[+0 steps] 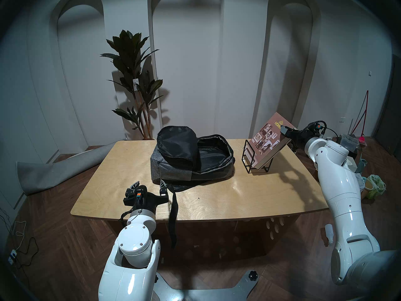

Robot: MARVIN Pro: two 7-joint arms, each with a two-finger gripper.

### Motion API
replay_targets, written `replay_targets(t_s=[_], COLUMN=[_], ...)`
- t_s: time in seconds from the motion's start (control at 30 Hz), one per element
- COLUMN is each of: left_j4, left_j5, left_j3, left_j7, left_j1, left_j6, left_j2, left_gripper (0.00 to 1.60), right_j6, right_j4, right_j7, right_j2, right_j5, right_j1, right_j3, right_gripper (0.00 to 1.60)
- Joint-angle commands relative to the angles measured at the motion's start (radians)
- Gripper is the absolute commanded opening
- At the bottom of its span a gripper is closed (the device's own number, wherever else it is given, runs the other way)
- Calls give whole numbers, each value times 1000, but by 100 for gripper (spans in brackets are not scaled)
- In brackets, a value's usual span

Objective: Put the book into the bag and close the bag

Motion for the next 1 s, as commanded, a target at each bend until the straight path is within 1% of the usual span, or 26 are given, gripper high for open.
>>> replay_targets(t_s=[0.0,0.37,0.47,0.77,0.87,0.9,0.93,0.97], left_j4=[-20,-13,-10,5,9,10,10,11], left_j5=[2,-6,-11,-18,-17,-17,-17,-17], left_j3=[7,28,35,58,64,67,67,68], left_j7=[12,25,30,38,41,43,43,44], left_j1=[-8,-5,-7,-22,-29,-33,-33,-34], left_j6=[-1,2,2,6,7,8,8,9], left_j2=[-4,2,4,11,13,15,15,15], left_gripper=[160,160,160,160,160,160,160,160], right_j6=[-23,-38,-59,-78,-80,-82,-82,-83], right_j4=[9,30,39,65,72,77,77,78], right_j7=[2,8,-10,-8,-5,0,0,1], right_j2=[0,-2,-11,-17,-19,-19,-19,-19], right_j5=[-10,-27,-39,-56,-59,-60,-60,-60], right_j1=[32,31,31,40,42,44,44,44], right_j3=[-5,-2,2,-1,-1,-1,-1,-1], right_gripper=[160,160,160,160,157,151,151,140])
